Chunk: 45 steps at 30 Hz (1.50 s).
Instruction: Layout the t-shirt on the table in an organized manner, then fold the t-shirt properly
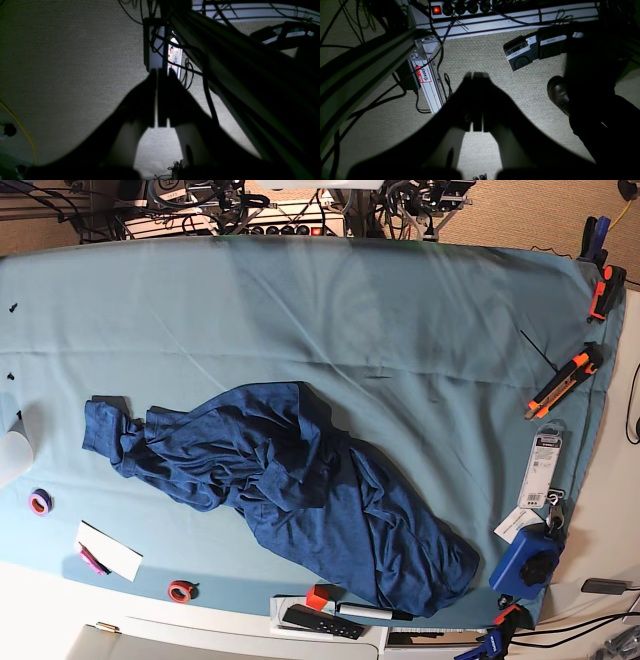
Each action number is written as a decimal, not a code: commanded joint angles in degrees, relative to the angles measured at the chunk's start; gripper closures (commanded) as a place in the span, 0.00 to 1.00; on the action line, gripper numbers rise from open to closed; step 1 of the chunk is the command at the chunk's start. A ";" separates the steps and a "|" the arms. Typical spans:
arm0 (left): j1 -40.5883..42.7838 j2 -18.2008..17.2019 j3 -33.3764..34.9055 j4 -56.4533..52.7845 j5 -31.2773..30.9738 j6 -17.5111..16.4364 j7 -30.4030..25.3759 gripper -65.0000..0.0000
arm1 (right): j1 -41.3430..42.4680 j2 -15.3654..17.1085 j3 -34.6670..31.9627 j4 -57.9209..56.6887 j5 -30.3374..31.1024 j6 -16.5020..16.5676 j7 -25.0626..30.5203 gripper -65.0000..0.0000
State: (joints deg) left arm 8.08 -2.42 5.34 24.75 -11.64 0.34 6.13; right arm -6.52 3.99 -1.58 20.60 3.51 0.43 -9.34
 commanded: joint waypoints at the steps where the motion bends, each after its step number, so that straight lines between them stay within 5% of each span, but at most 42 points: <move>1: 0.17 0.00 0.04 0.31 -0.13 -0.37 -0.15 1.00 | -0.11 0.46 0.15 0.37 0.31 -0.22 0.61 1.00; 41: 0.20 -0.33 0.04 0.31 -0.17 -0.35 -0.15 1.00 | -0.11 0.48 0.15 0.39 0.31 -0.24 0.70 1.00; 45: 2.05 -1.20 0.04 3.63 -5.77 -0.20 -0.87 1.00 | -1.53 0.46 0.15 0.68 0.33 -0.76 6.71 1.00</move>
State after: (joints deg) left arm 9.89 -3.25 5.34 28.29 -17.65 0.34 5.45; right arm -7.70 3.97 -1.58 21.02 3.68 -0.08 -2.63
